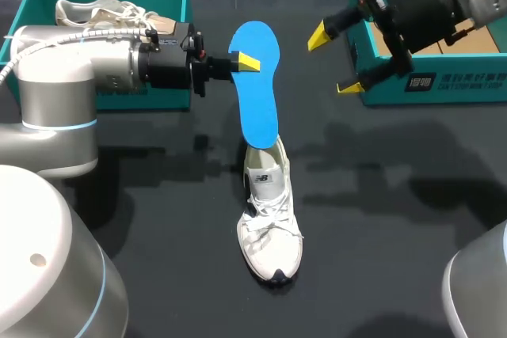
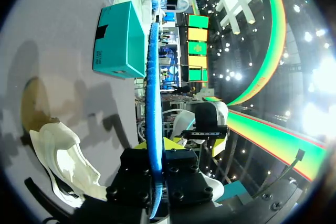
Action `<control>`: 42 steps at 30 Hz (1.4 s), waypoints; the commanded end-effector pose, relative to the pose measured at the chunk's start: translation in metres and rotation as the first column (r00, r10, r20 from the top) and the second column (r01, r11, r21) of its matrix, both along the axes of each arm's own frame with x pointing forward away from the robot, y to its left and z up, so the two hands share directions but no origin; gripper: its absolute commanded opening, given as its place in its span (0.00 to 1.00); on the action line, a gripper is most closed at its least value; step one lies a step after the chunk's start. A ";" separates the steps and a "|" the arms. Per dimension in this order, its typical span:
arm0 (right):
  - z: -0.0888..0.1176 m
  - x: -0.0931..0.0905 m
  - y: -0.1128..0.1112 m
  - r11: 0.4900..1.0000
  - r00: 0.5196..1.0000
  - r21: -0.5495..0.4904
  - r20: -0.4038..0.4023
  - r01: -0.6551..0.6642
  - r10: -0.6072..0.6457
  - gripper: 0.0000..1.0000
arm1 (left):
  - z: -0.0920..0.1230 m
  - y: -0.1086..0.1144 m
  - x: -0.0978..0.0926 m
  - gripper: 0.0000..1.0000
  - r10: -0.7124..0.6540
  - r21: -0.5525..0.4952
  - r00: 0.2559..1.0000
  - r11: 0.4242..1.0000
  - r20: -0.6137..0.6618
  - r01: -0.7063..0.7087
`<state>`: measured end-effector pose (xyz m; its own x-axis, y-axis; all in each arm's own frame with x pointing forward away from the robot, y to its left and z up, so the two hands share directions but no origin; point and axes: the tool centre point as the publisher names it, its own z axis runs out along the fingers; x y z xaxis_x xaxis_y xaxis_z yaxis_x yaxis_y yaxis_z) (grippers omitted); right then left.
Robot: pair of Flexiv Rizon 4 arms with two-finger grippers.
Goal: Take the shoe out of the shoebox, open the shoe tongue, remove and reinsert the insole, then place the shoe into the shoebox
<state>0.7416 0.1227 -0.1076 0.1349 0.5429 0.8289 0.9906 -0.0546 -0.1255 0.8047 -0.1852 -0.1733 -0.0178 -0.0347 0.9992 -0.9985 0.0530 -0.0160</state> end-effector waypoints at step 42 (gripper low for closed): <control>-0.018 0.012 0.010 0.932 0.998 0.358 -0.017 0.061 -0.058 1.00 | 0.033 0.012 0.000 0.00 0.125 -0.087 0.657 0.992 0.743 -0.090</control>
<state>0.7530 0.1315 -0.1250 0.1623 0.1986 0.9666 0.9863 -0.0625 -0.1527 0.8041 -0.1734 -0.1386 -0.7445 -0.0512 0.6656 -0.6622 -0.0693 -0.7461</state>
